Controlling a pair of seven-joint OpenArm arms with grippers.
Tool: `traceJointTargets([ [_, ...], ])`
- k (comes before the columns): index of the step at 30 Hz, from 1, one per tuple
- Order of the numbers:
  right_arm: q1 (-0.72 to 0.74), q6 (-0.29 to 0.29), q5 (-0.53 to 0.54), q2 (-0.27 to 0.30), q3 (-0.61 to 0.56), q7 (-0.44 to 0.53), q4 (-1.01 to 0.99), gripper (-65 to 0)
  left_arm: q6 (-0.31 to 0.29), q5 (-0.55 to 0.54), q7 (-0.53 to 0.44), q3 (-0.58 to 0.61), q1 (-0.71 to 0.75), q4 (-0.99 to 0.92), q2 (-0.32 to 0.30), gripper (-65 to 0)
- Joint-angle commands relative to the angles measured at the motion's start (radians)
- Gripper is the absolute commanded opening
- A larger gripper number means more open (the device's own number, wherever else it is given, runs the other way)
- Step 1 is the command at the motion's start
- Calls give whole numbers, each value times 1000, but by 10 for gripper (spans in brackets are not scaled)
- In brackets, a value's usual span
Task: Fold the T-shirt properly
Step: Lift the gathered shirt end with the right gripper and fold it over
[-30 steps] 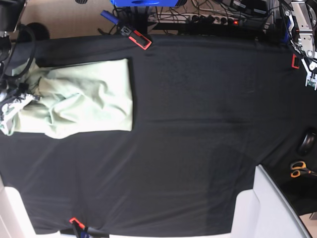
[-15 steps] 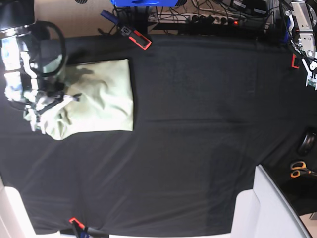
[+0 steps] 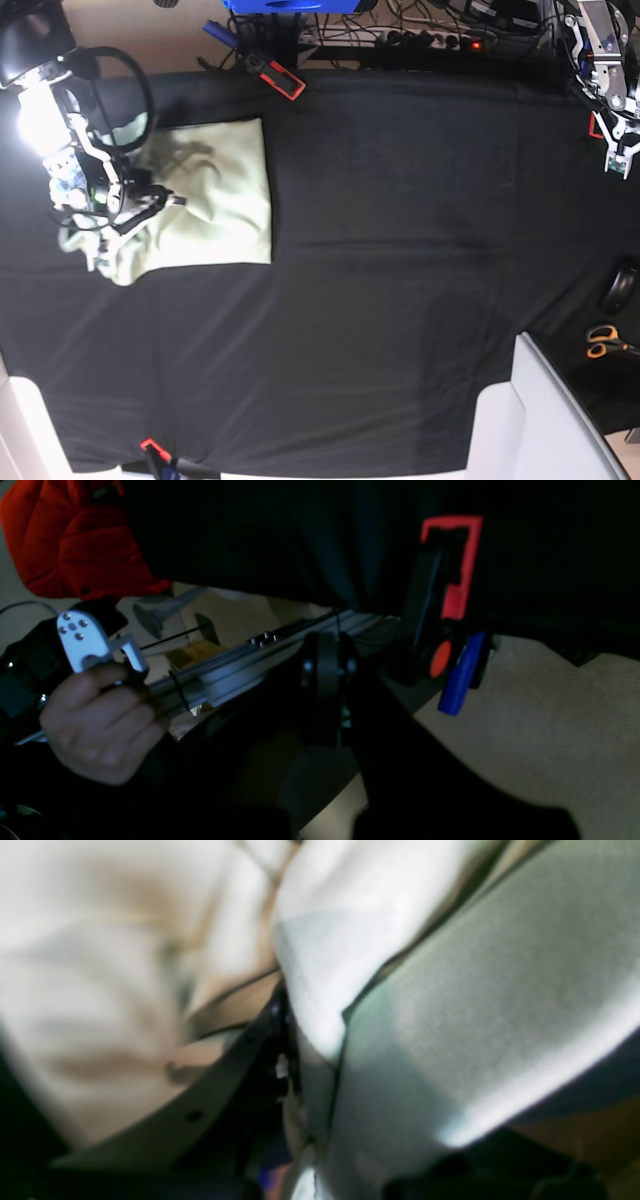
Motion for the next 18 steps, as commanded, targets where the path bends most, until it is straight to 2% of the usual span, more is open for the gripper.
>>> traceJointTargets([
  [1,13,-5,-37,10,8,-10,12,-650,10,18,-3,-7,2,12,-13,-650],
  [4,2,-5,-162,10,9,-48,16,-650,10,18,-3,-7,2,12,-13,-650],
  [9,-9,-8,-298,0,9,-96,52,-650,10,13,-4,-5,-5,12,-13,-650],
  [13,-33,-10,-436,-46,0,-113,91,-650,10,14,-4,29,-6,12,-13,-650],
  [17,-33,-10,-650,-74,-141,-147,85,-650,12,18,-4,82,-6,12,-11,-650],
  [18,-33,-10,-705,-97,-169,-153,82,-650,13,16,-4,93,-6,12,-11,-650],
])
